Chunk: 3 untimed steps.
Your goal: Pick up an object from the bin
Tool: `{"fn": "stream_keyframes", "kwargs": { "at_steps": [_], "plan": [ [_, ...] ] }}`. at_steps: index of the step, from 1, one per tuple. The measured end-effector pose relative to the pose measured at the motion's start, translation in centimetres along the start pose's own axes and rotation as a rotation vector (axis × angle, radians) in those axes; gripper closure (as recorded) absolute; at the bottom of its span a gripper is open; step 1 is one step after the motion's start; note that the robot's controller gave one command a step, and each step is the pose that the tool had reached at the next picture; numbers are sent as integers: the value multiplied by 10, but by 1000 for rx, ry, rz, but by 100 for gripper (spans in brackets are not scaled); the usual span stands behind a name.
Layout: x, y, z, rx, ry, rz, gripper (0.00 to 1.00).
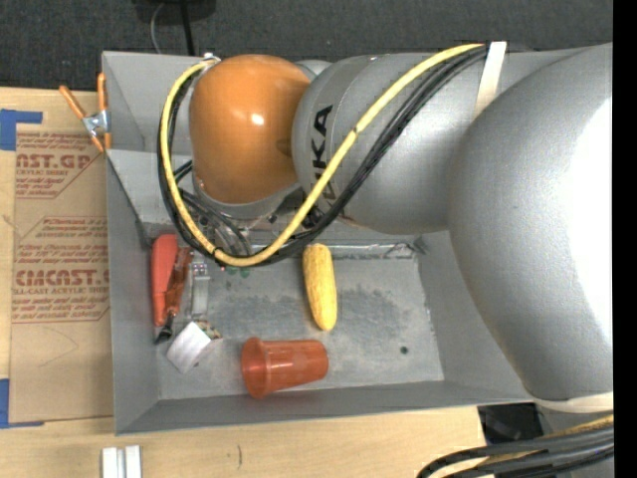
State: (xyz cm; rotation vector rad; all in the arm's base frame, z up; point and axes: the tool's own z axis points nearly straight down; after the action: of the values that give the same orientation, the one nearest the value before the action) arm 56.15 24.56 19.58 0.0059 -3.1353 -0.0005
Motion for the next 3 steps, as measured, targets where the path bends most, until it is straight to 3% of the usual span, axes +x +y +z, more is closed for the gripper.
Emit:
{"fn": "stream_keyframes", "kwargs": {
  "at_steps": [1, 2, 3],
  "plan": [
    [-2, -1, -5, -2, -7, 3, 0],
    [19, -7, 34, -3, -14, -161, 0],
    [39, -16, 55, 1, -4, -544, 0]
  ]
}}
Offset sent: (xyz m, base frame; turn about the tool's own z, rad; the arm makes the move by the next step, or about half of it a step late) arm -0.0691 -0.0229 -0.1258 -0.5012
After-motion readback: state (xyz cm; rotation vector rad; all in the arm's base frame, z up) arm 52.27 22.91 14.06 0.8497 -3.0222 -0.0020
